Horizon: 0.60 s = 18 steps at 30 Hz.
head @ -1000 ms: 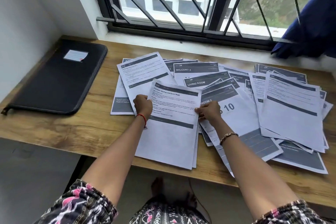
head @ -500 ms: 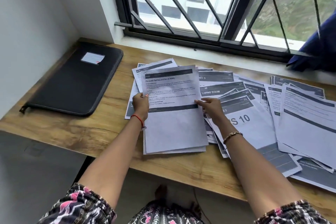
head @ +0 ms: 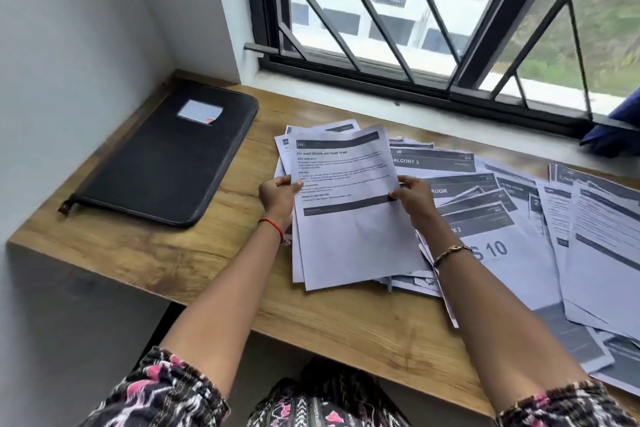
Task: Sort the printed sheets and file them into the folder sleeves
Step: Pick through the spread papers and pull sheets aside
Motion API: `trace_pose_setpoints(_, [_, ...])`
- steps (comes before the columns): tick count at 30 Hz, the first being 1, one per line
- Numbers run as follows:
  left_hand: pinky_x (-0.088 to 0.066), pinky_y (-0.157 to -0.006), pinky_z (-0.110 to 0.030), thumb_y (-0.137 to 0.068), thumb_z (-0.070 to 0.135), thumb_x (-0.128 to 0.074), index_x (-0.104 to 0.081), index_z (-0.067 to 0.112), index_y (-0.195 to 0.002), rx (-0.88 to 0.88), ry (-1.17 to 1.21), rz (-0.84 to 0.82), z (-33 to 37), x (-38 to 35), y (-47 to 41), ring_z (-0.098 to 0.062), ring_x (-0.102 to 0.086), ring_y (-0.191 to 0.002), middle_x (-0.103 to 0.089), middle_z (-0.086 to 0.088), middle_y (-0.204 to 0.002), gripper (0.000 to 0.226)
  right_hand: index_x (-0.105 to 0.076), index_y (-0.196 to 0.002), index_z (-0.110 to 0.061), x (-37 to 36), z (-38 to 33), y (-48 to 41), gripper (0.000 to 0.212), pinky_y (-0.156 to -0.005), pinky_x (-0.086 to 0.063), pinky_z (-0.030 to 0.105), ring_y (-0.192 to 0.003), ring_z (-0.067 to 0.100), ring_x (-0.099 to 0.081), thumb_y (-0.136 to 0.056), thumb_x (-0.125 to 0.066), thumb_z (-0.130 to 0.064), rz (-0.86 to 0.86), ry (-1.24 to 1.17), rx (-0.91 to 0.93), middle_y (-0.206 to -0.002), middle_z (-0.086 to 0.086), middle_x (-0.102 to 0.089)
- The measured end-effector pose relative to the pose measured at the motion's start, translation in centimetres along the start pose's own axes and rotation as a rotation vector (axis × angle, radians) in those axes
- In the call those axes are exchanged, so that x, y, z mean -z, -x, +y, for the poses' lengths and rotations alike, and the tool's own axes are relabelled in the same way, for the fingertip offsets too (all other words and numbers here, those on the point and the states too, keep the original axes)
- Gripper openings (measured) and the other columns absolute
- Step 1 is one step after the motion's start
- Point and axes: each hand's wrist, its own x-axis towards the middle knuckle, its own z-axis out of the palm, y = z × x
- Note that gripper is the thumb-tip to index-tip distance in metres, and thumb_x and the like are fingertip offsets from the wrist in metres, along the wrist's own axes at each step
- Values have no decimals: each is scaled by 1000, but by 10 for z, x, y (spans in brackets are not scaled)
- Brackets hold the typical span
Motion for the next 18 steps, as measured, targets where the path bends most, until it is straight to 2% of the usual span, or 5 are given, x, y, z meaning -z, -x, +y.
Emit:
trace_pose_setpoints(3, [-55, -82, -43, -76, -11, -68, -62, -7, -95, 9, 8, 8, 0, -3, -3, -31, -64, -89, -65, -18, -91, 20, -61, -108, 10, 3, 0, -10, 40, -47, -47, 14, -43, -1, -55, -74, -43, 23, -7, -13, -7, -68, 1, -61])
trace_pose_setpoints(6, [-56, -79, -40, -76, -10, -69, -61, -8, -97, 20, 22, 16, -3, -7, -5, -29, -63, -87, -64, -19, -94, 22, -61, -109, 10, 4, -4, -15, 43, -47, -45, 13, -45, 3, -56, -73, -42, 24, -12, 17, -24, -71, 2, -60])
trace_pose_setpoints(10, [-57, -70, -32, -76, -12, -68, -61, -9, -98, 24, 4, 29, -5, -13, -9, -27, -63, -81, -63, -17, -95, 23, -61, -112, 7, 4, -9, -22, 47, -47, -42, 15, -58, 17, -51, -72, -43, 23, -38, 66, -27, -88, 10, -60])
trace_pose_setpoints(14, [-54, -61, -16, -77, -9, -68, -62, -11, -98, -37, -78, 93, -10, -16, -15, -21, -60, -77, -63, -16, -92, 22, -61, -115, 2, 6, -13, -34, 50, -41, -38, 12, -61, 20, -49, -73, -44, 22, -19, 106, -25, -92, 11, -58])
trace_pose_setpoints(18, [-43, -74, -21, -81, -4, -65, -64, -4, -102, -113, -270, 247, -9, -15, -20, -20, -55, -91, -59, -10, -96, 20, -59, -116, 7, 10, -14, -49, 46, -36, -32, 10, -55, 18, -44, -75, -41, 21, 1, 133, -33, -87, 13, -56])
